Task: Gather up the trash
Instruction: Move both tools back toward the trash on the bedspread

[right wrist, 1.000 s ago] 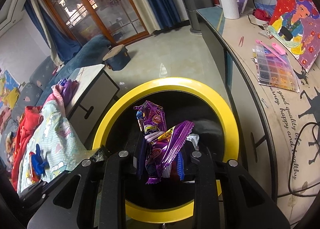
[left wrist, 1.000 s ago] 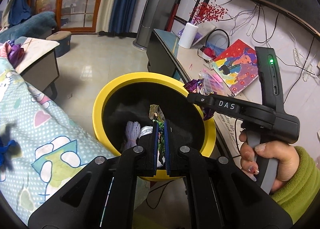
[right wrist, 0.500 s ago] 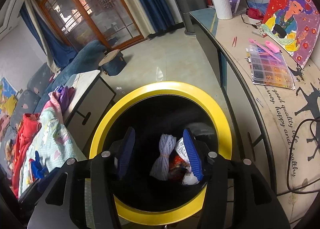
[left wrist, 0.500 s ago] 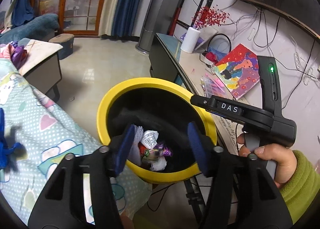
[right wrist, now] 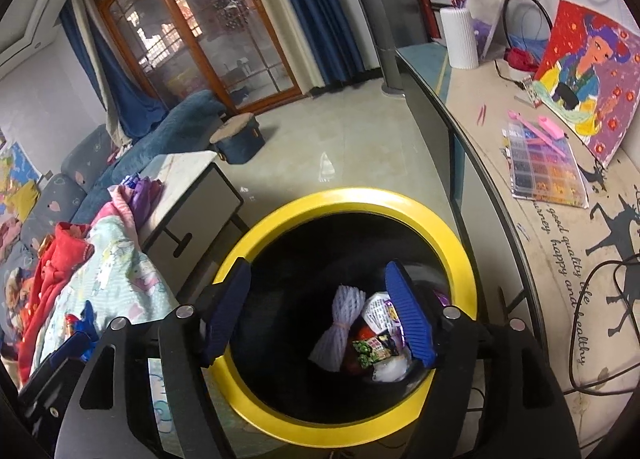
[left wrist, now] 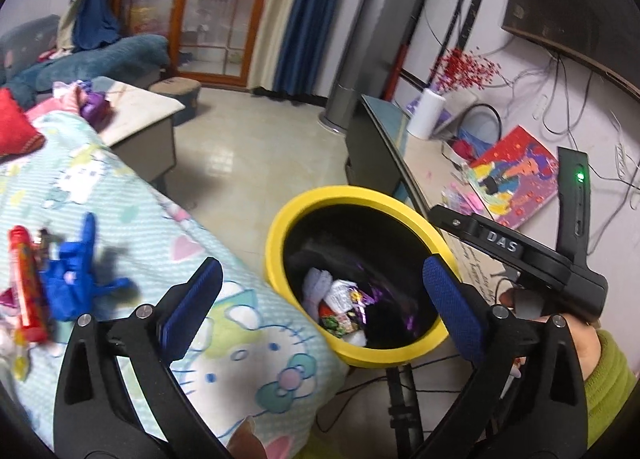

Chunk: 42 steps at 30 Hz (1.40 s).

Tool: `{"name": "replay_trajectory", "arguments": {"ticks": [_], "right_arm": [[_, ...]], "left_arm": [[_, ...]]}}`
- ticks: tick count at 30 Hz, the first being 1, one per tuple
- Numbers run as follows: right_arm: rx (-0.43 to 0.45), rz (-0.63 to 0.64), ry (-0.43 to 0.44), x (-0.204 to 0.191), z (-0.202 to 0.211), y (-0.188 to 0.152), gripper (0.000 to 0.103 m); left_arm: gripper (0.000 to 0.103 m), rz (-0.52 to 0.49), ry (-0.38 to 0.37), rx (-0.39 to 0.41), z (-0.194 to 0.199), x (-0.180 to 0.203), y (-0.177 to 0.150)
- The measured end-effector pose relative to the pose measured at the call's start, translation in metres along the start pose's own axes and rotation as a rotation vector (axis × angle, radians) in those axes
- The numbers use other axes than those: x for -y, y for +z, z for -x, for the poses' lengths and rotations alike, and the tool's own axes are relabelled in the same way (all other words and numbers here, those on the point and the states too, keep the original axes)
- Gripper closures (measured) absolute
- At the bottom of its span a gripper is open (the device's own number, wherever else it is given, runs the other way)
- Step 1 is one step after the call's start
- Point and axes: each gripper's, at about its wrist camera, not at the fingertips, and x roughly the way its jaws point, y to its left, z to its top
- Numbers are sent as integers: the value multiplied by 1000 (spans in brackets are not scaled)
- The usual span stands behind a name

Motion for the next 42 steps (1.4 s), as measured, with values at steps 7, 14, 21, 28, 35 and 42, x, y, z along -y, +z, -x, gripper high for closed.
{"name": "replay_trajectory", "arguments": {"ticks": [7,14,21,28,35,42], "right_arm": [[39,75,43,-33,17,-1,34],[69,165,88,-68,33,-10,33],[107,239,147,-100,49,-22,33],[123,323,185,-128,60,-35,31],[121,397,212,-150,64,-49,31],[97,460,234,-170,62,-63,30]], "left_arm": [[11,10,67,58,28,-16,1],[11,18,132,111,53,-31,0],[11,34,178,154,75,-45,0],[11,63,219,192,97,-65,-3],[11,94,269,222,114,-86,-5],[11,153,305,236,126,-109,-9]]}}
